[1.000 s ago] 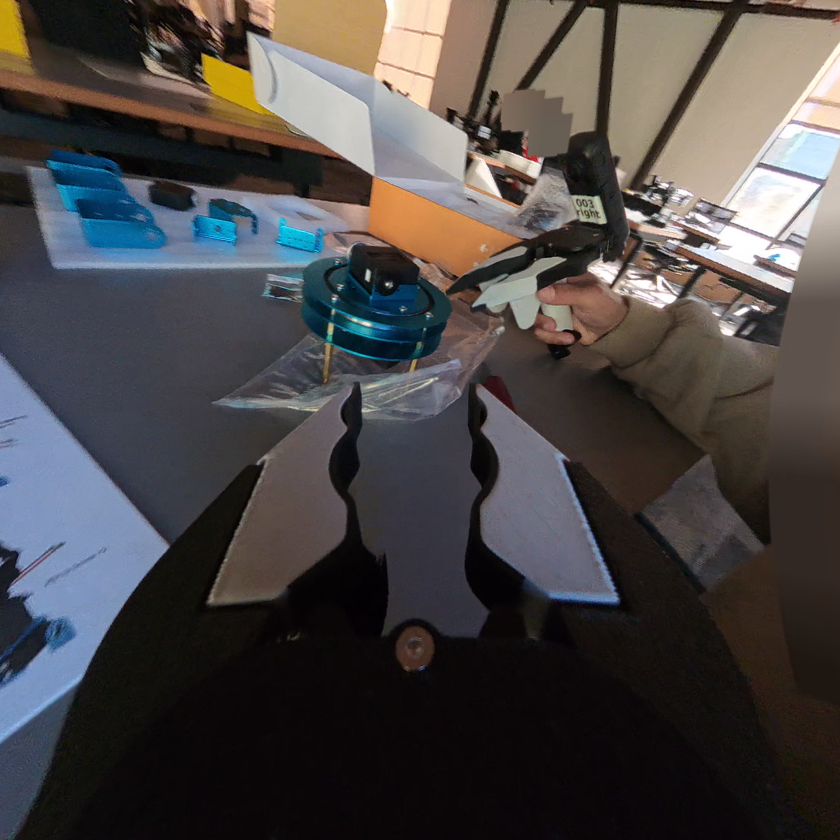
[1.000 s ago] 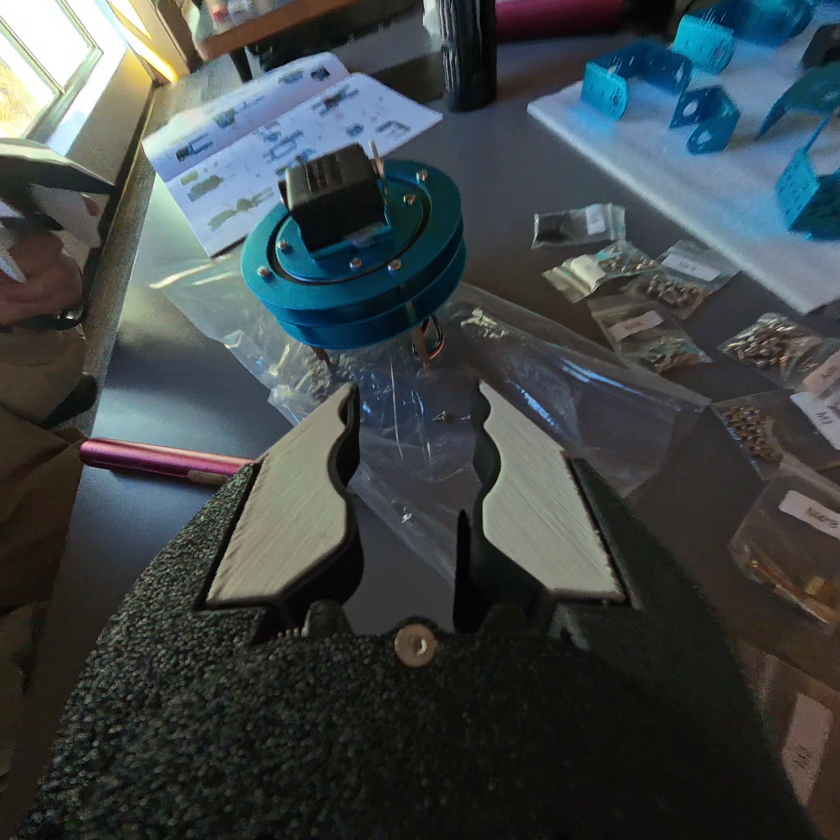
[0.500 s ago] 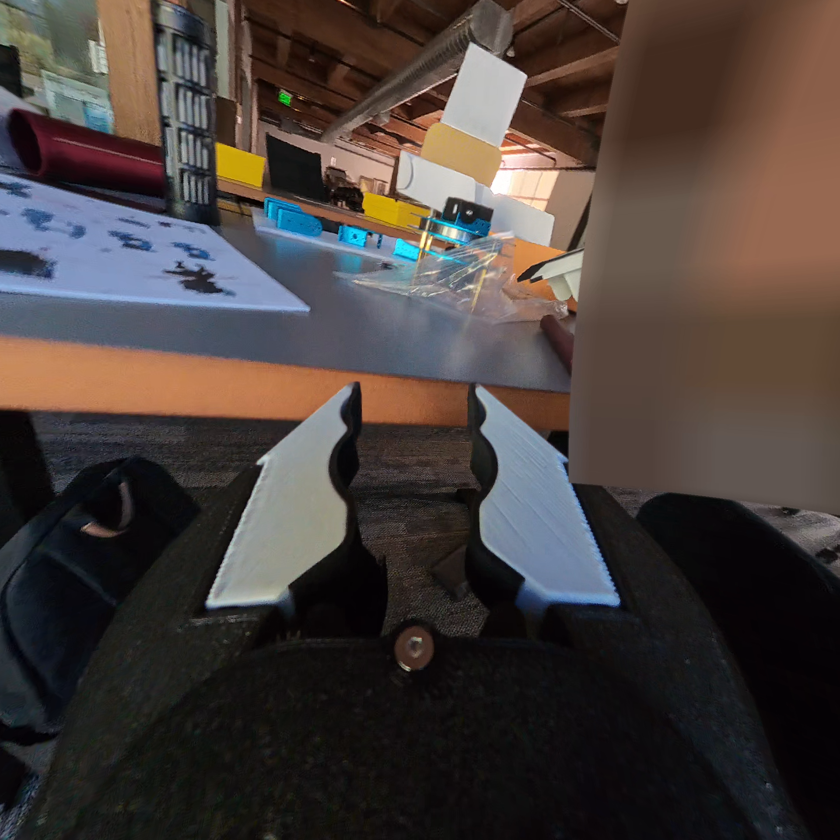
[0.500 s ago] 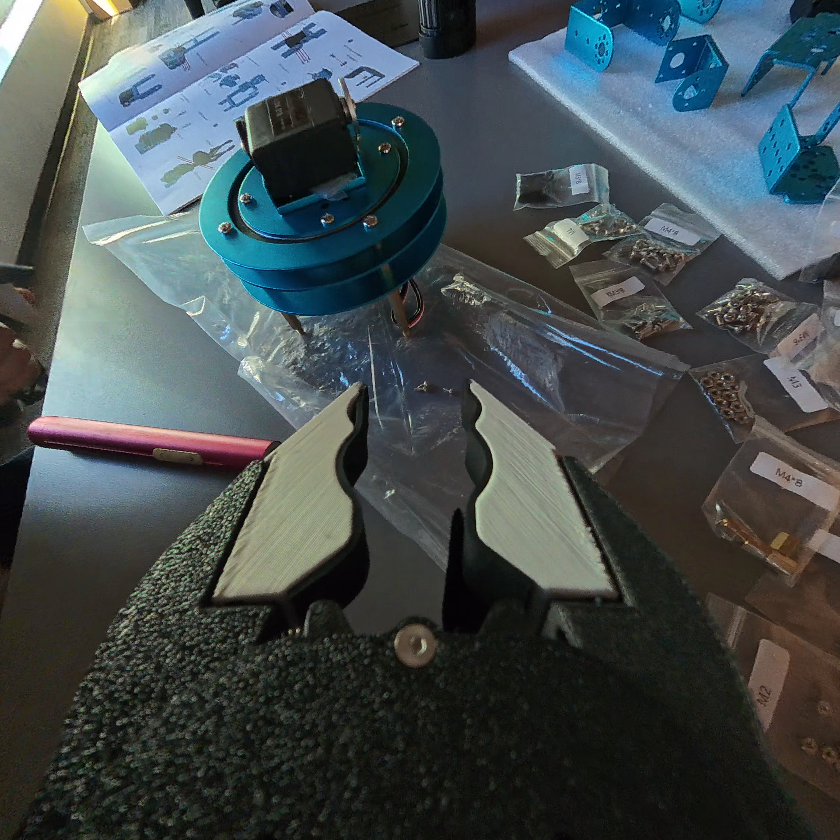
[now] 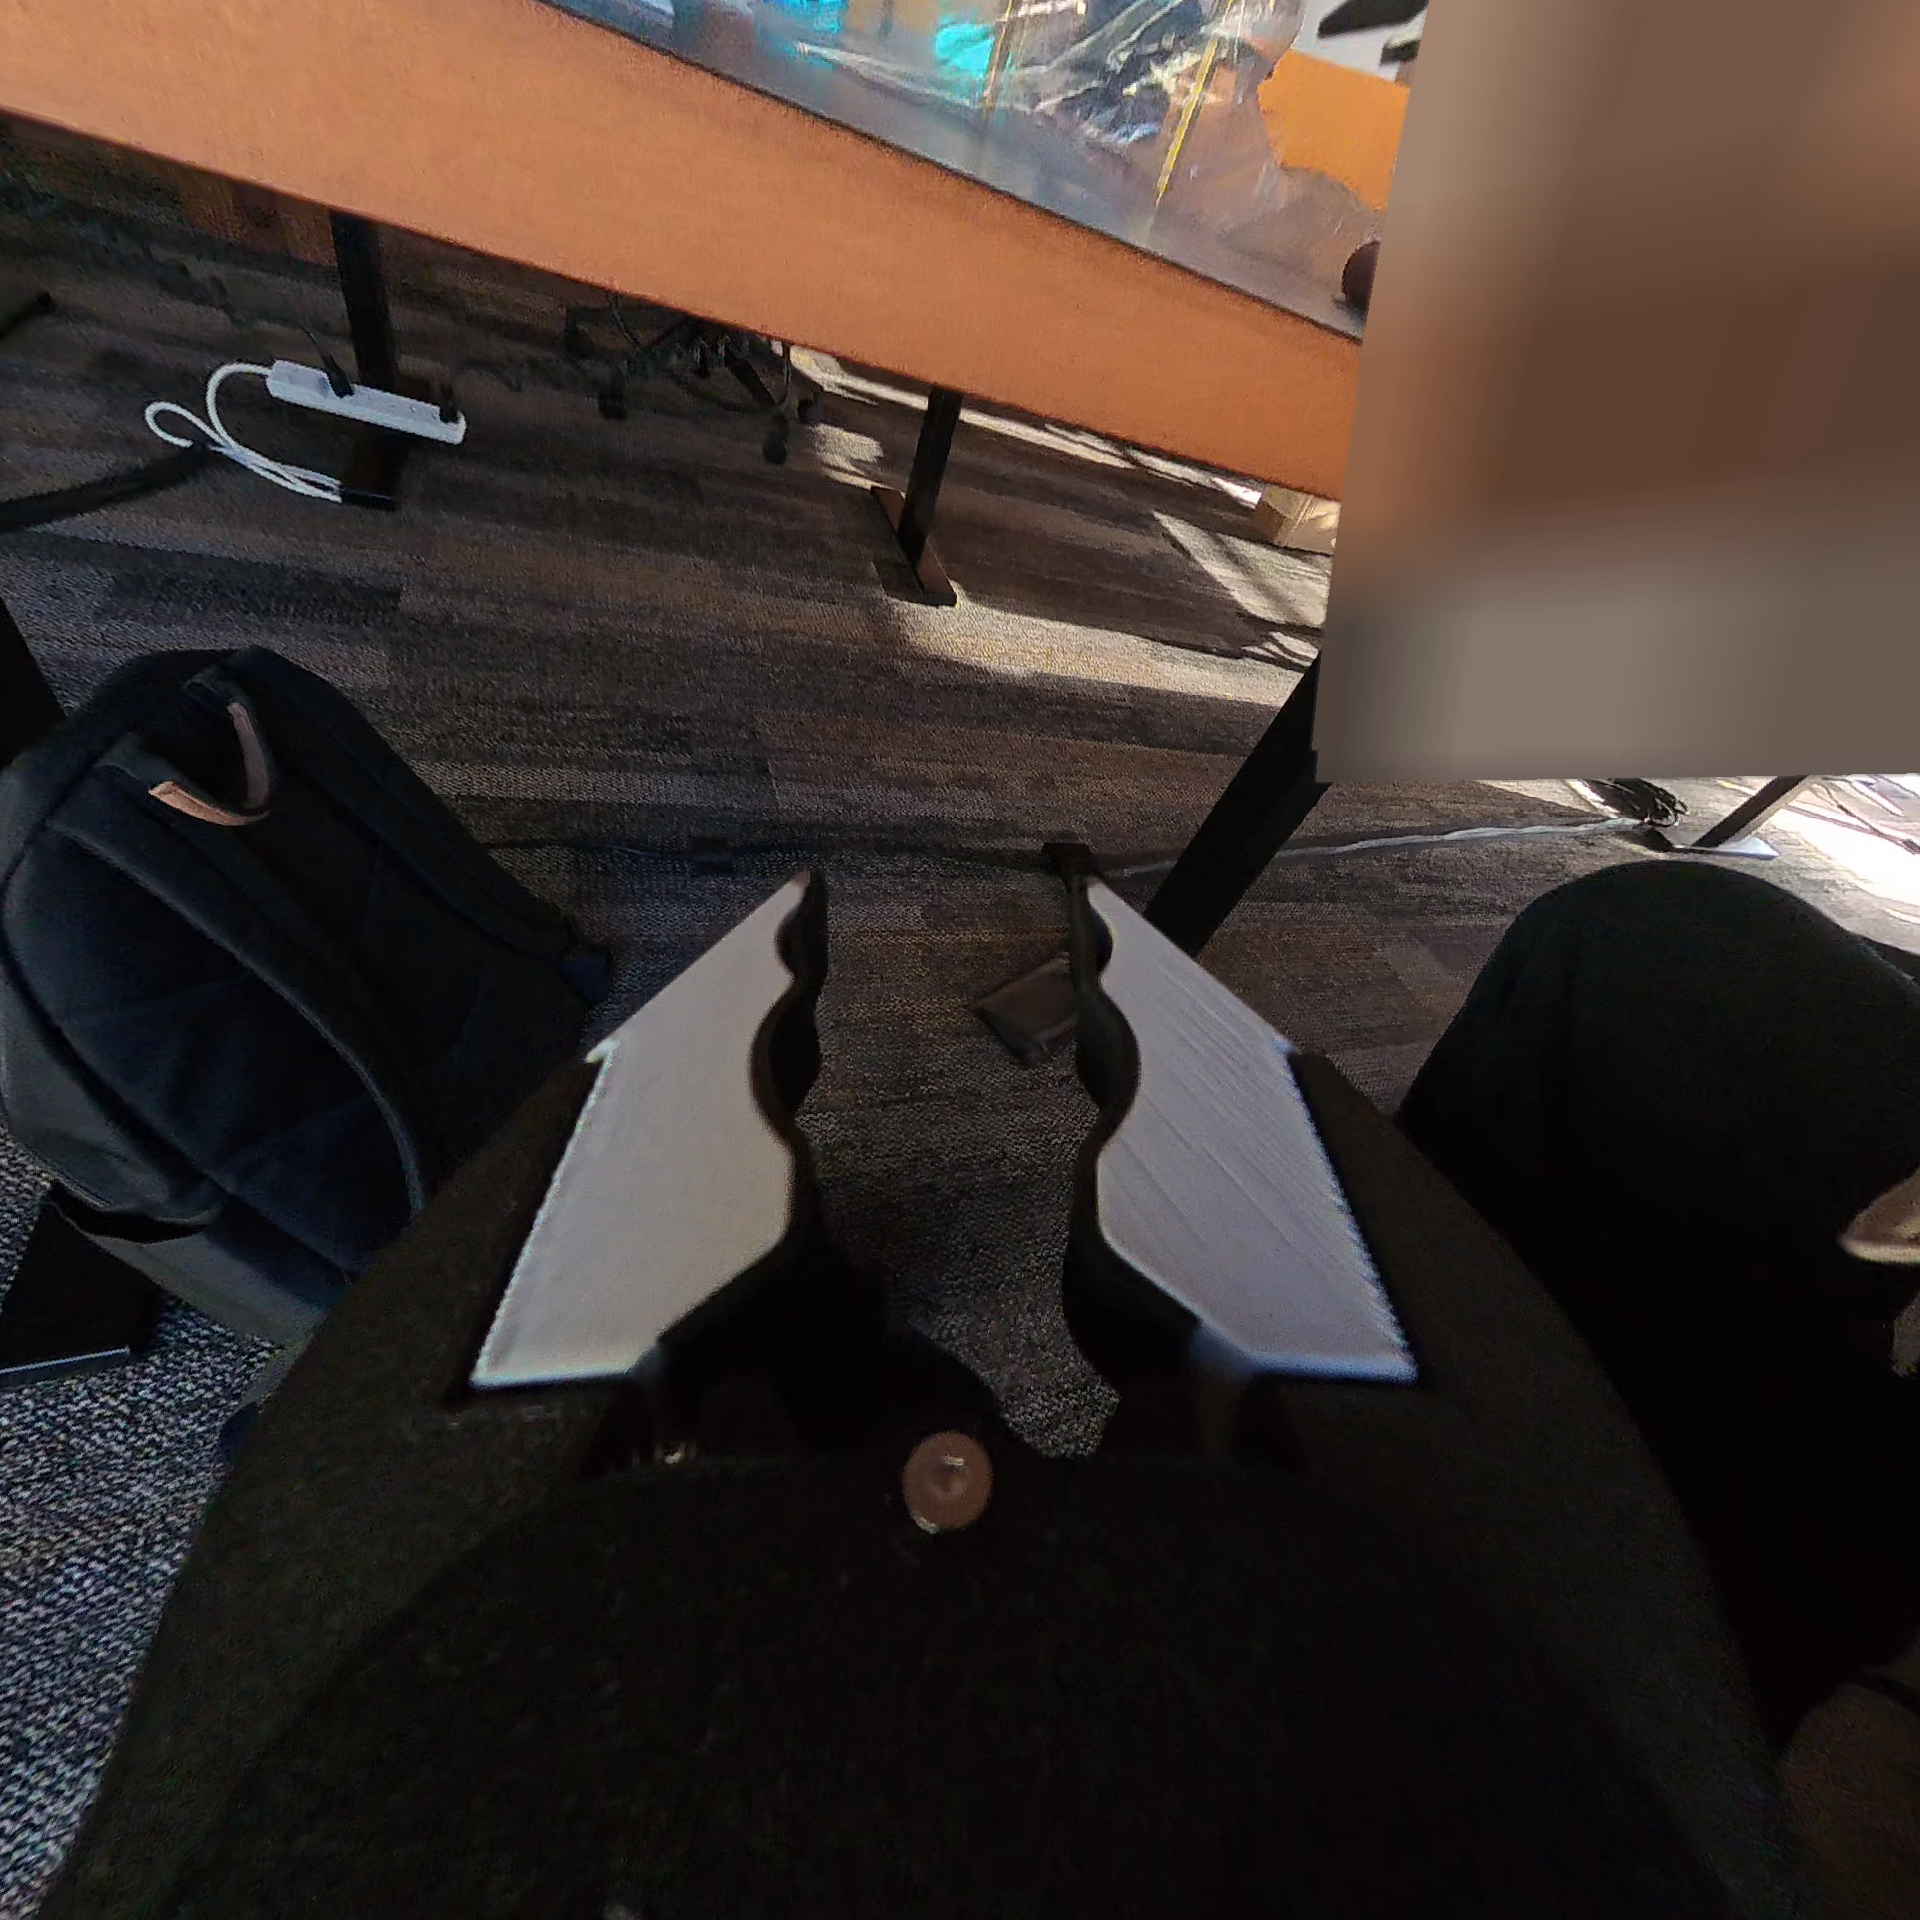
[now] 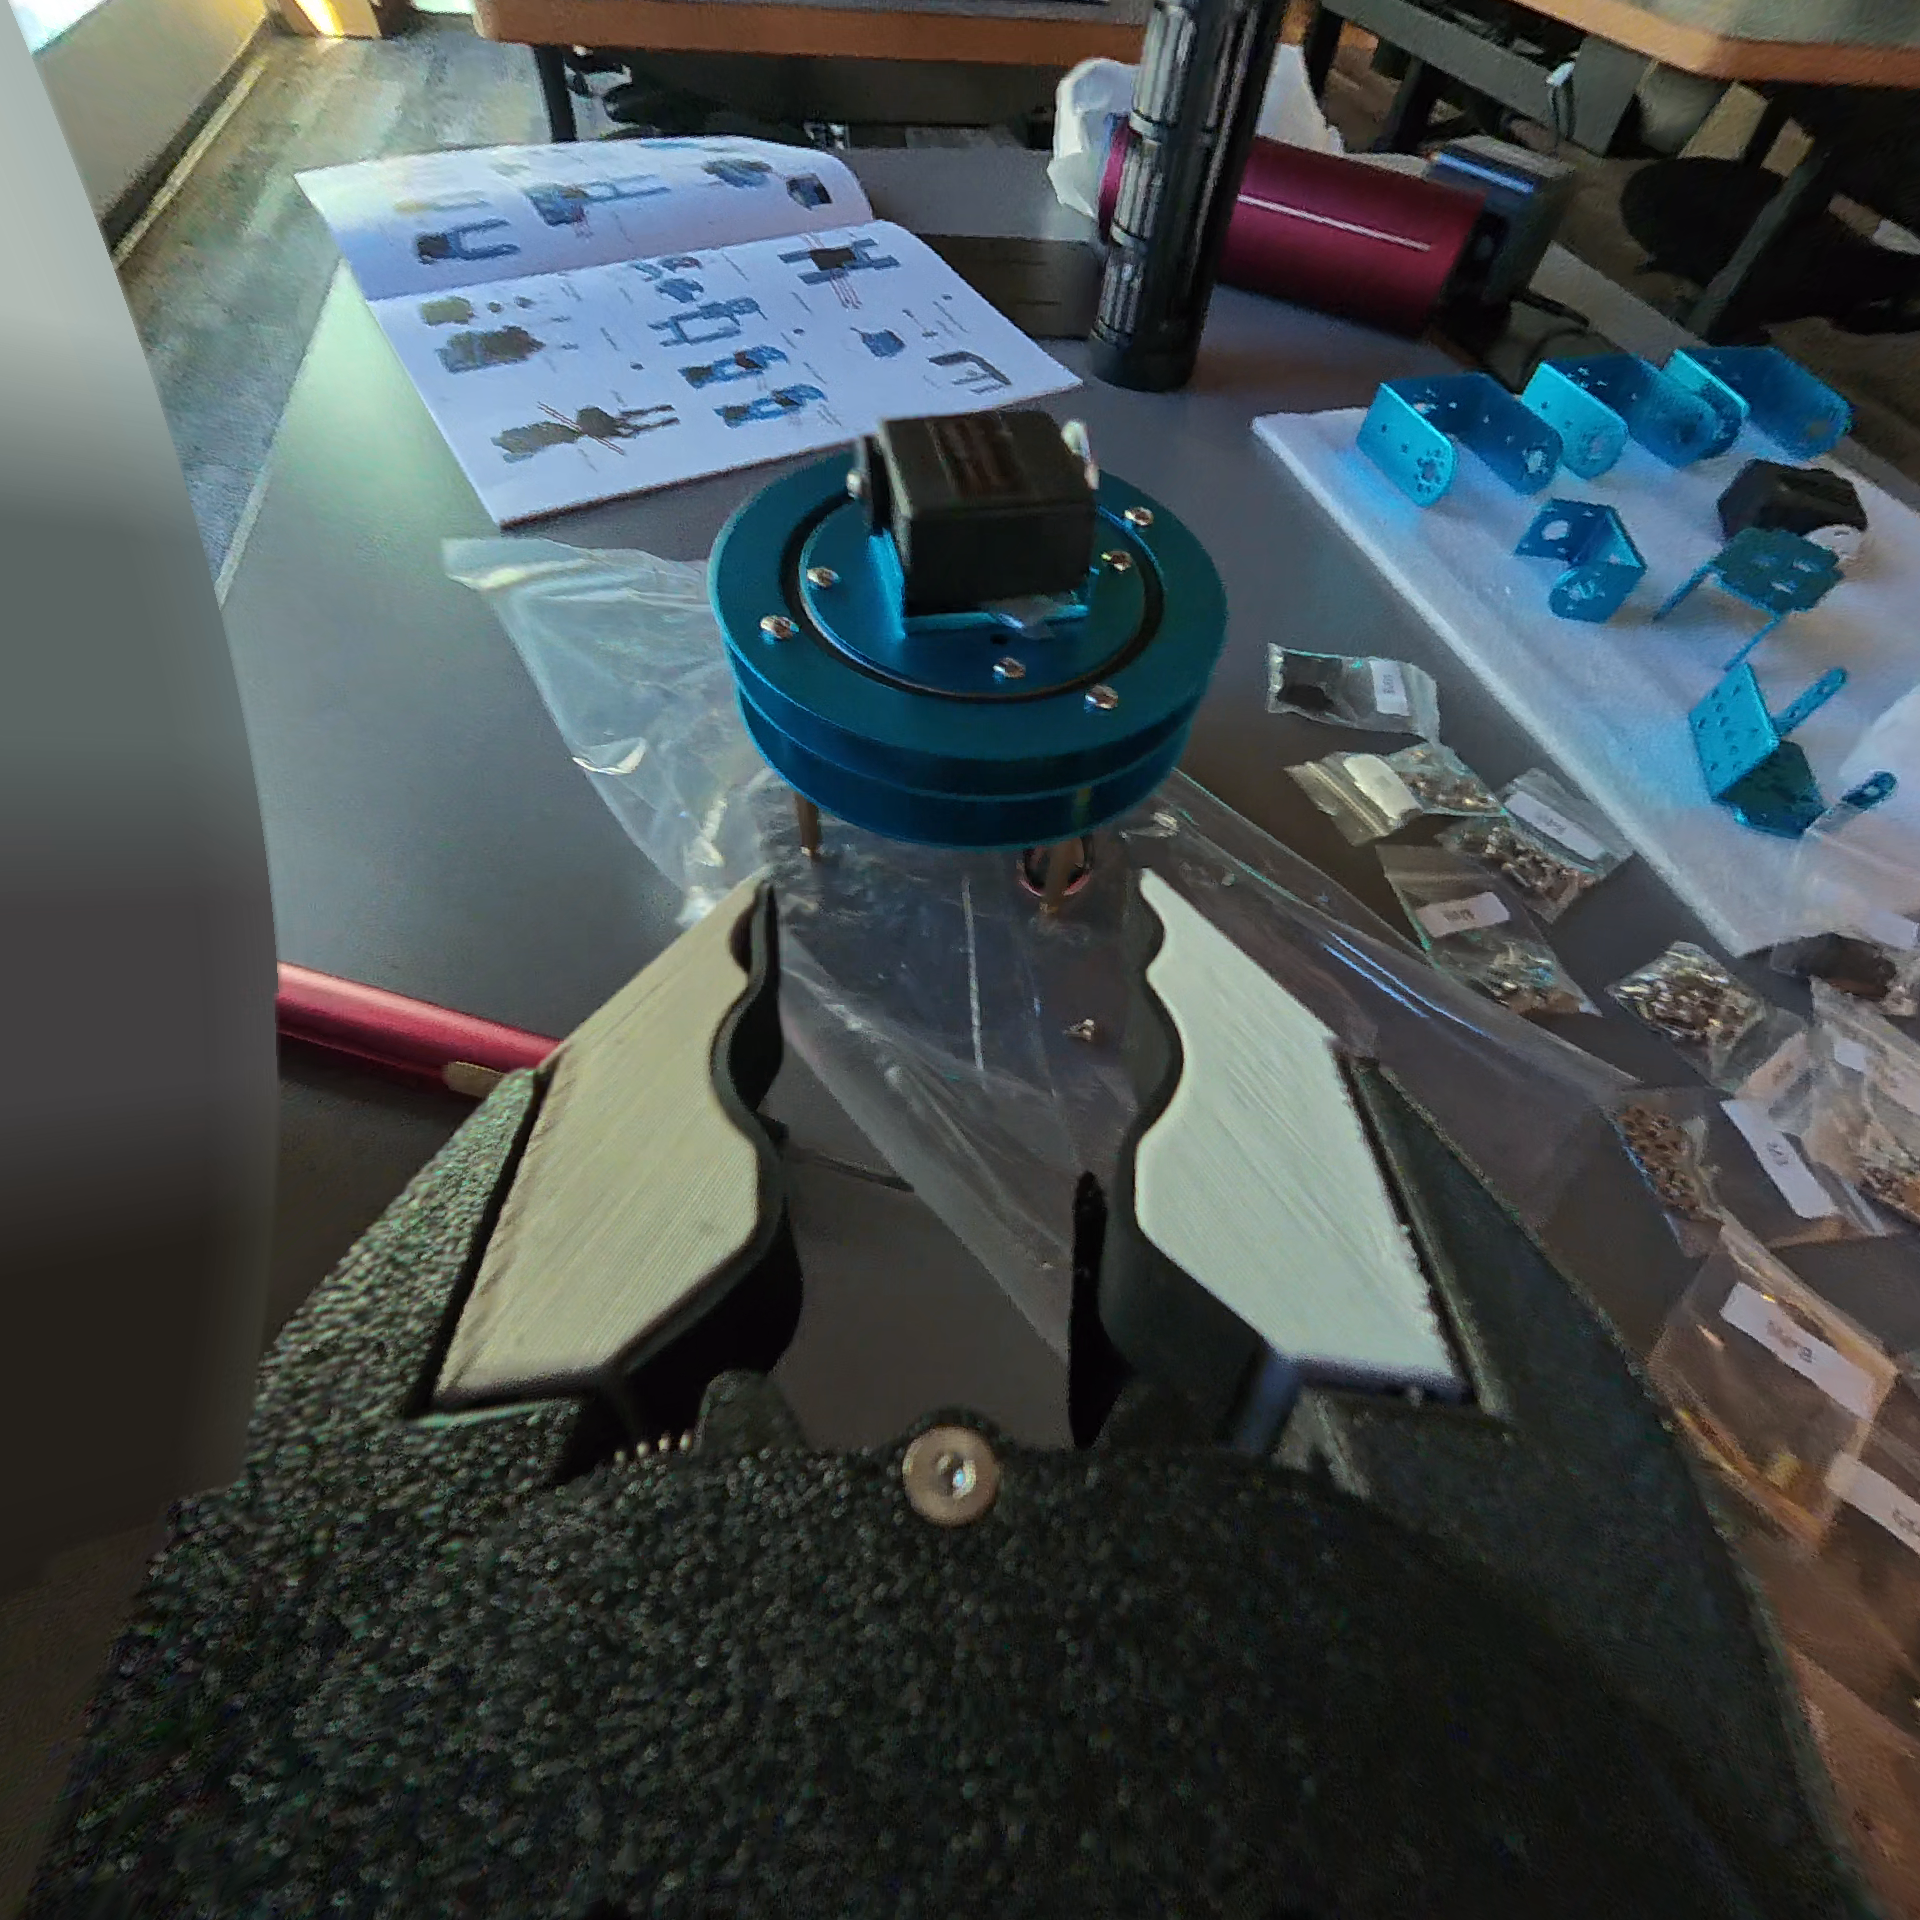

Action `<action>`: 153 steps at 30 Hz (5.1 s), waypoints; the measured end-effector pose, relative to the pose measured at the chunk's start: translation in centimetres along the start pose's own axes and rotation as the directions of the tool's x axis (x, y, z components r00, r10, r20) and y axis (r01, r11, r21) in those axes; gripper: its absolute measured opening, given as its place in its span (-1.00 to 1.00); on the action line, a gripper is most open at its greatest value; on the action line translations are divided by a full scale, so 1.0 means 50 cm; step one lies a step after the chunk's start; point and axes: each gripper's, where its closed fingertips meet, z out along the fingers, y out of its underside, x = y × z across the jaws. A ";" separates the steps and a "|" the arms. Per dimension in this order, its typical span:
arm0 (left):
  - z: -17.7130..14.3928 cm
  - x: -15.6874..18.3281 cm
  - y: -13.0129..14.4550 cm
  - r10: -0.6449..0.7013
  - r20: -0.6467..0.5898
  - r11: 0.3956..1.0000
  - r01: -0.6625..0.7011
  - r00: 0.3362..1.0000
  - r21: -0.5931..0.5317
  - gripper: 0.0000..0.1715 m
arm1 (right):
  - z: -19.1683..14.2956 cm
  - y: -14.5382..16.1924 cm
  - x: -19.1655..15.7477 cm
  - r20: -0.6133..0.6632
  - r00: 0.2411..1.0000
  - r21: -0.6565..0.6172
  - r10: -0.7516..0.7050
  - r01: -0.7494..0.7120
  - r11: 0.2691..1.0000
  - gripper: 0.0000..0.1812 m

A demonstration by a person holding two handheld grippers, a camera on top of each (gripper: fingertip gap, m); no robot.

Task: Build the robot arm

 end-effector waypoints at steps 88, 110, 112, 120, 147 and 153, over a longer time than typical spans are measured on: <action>0.012 0.027 0.046 0.099 -0.071 0.988 -0.107 0.993 -0.112 -0.47 | 0.089 -0.094 0.018 0.136 0.990 -0.123 0.036 -0.019 0.992 -0.58; 0.000 0.032 -0.024 0.101 -0.053 0.995 -0.102 0.993 -0.006 -0.48 | 0.080 -0.076 0.062 0.088 0.990 -0.093 0.107 -0.099 0.991 -0.58; -0.021 0.043 -0.121 0.112 -0.079 0.987 -0.102 0.991 0.125 -0.50 | 0.076 -0.066 0.080 0.117 0.986 -0.119 0.117 -0.103 0.987 -0.60; 0.219 0.119 -0.482 0.391 -0.267 0.917 -0.397 0.881 0.034 -0.46 | 0.089 -0.098 0.143 0.347 0.926 -0.084 0.146 -0.124 0.989 -0.66; 0.570 0.074 -0.498 0.488 -0.574 0.830 -0.553 0.658 0.071 -0.41 | 0.106 -0.081 0.106 0.548 0.836 0.002 0.020 -0.025 1.000 -0.65; 0.542 0.091 -0.544 0.480 -0.564 0.855 -0.501 0.672 0.132 -0.40 | 0.056 -0.122 0.137 0.473 0.878 0.042 0.076 -0.109 0.993 -0.68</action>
